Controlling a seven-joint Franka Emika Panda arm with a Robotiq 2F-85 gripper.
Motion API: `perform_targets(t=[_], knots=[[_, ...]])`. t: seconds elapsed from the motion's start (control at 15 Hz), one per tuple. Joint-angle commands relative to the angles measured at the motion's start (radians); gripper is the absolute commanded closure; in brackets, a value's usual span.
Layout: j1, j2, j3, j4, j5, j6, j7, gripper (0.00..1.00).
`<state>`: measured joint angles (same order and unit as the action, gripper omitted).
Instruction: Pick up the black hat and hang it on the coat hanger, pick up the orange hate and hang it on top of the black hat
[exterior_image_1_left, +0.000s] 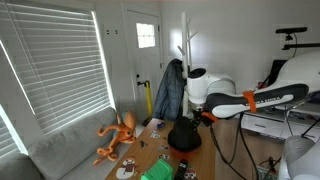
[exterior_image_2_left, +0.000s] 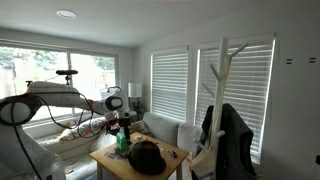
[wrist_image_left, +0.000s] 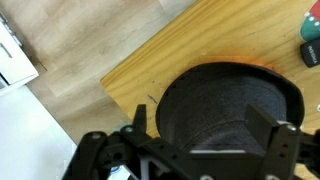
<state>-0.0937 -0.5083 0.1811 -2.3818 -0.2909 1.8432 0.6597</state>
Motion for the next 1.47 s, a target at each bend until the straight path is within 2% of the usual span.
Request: perform_targets(t=[0.0,0.27,0.87,1.07,1.2,1.27,1.4], knots=[[-0.015,-0.014,-0.014,-0.028,-0.044,0.09,0.058,0.0],[-0.052,-0.021,-0.035,-0.064,-0.065,0.245,0.155,0.0],[-0.098,-0.016,-0.088,-0.135,-0.017,0.408,0.327,0.0],[-0.097,-0.008,-0.099,-0.153,0.003,0.481,0.361,0.05],[-0.1,0.0,-0.1,-0.163,0.012,0.525,0.377,0.13],[-0.098,0.002,-0.102,-0.167,0.023,0.546,0.379,0.2],[-0.102,0.005,-0.1,-0.179,0.033,0.579,0.387,0.42]])
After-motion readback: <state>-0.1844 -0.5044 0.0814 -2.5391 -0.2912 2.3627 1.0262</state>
